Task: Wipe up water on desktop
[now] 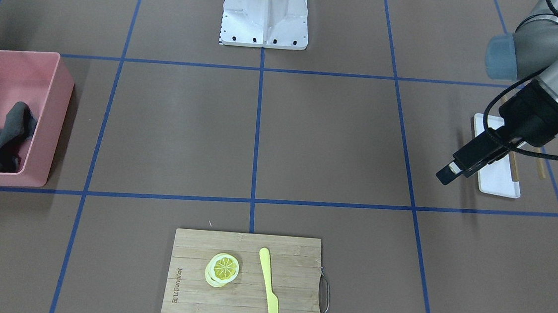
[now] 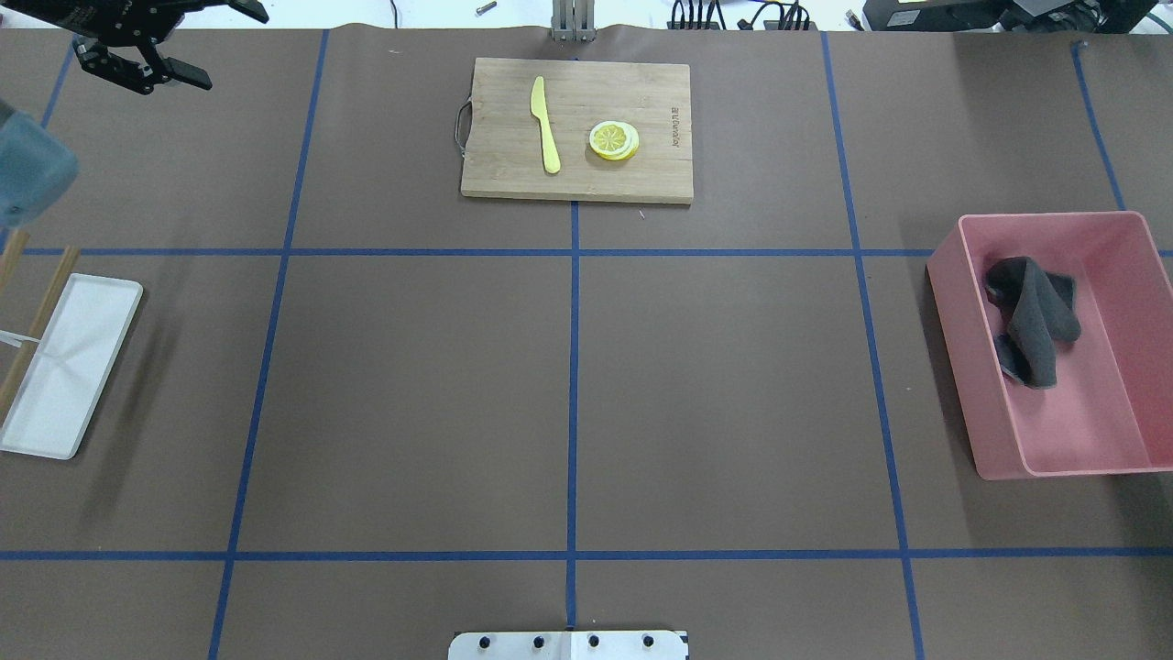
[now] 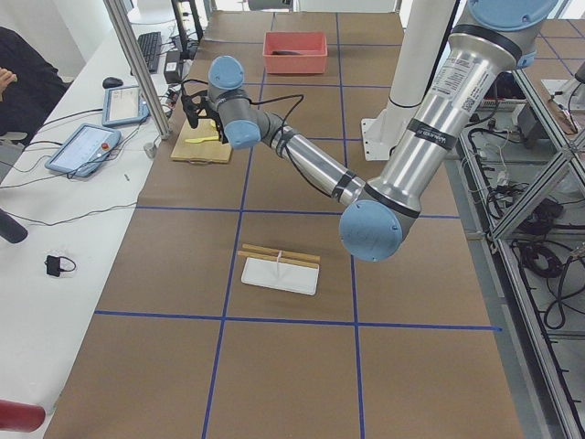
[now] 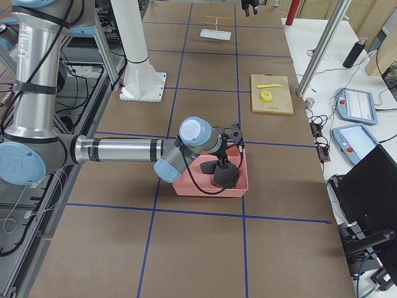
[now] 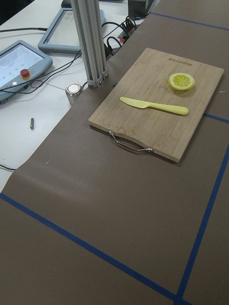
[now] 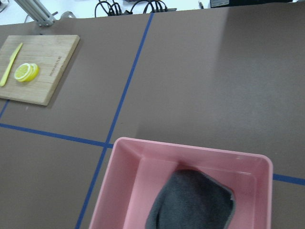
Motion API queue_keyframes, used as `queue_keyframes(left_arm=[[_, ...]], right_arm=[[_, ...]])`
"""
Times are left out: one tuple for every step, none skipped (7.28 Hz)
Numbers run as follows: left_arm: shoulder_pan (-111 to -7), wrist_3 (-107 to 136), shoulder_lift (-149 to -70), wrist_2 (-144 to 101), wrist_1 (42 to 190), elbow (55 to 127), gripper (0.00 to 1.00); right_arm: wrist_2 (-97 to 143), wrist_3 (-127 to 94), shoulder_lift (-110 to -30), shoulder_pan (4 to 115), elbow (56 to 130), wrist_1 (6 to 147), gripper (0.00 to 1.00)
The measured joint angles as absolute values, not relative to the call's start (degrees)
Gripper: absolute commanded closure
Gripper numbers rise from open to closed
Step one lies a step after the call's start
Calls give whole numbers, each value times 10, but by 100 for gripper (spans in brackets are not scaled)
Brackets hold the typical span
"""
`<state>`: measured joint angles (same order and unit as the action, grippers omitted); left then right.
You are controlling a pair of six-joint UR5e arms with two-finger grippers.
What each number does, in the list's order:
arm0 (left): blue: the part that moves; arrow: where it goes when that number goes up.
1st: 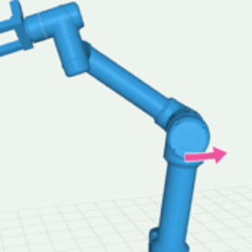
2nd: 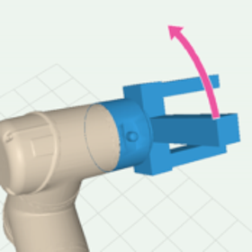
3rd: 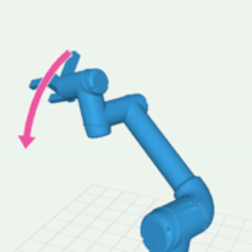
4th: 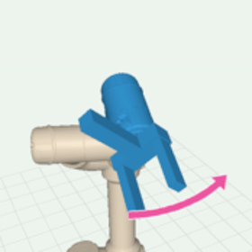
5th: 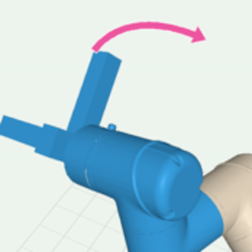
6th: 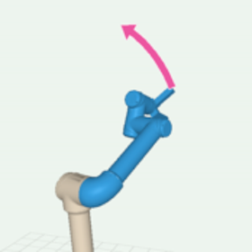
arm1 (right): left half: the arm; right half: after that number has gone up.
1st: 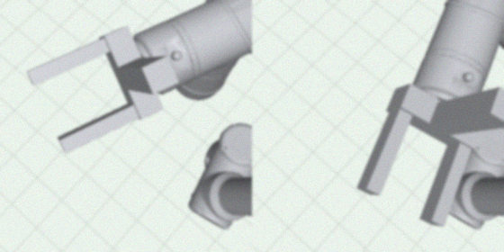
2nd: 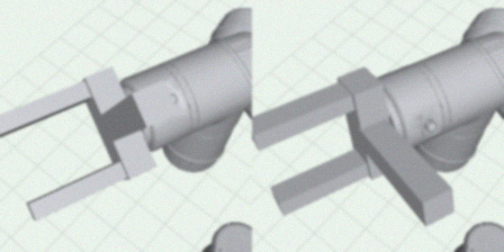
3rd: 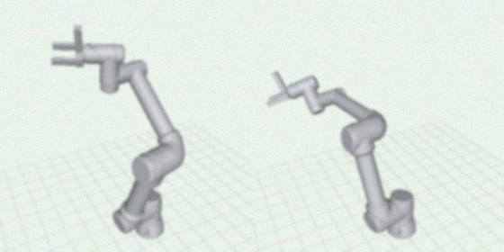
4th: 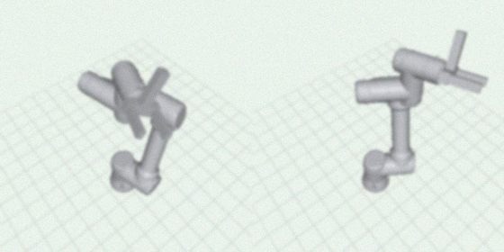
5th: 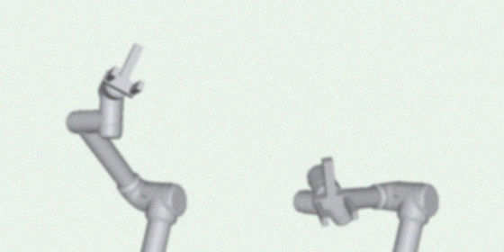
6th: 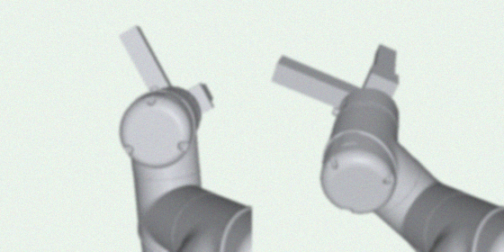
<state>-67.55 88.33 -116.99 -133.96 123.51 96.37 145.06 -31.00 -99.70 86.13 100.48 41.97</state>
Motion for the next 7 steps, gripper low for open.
queue_keyframes(left_arm=[[-698,827,-1165,-1349,1224,964,1],[-733,743,-1154,-1362,1199,964,1],[-771,635,-1135,-1372,1164,964,1],[-802,527,-1108,-1376,1127,965,1],[-827,430,-1082,-1377,1084,964,1],[-847,337,-1054,-1372,1041,962,1],[-868,241,-1021,-1356,1013,960,1]], right_arm=[[1427,-295,-997,859,1004,456,0],[1404,-269,-996,854,1006,504,0],[1374,-228,-992,848,1009,564,0],[1342,-186,-980,845,1015,641,0],[1307,-143,-964,843,1034,739,0],[1274,-88,-941,845,1059,854,0],[1250,-32,-912,850,1077,965,0]])
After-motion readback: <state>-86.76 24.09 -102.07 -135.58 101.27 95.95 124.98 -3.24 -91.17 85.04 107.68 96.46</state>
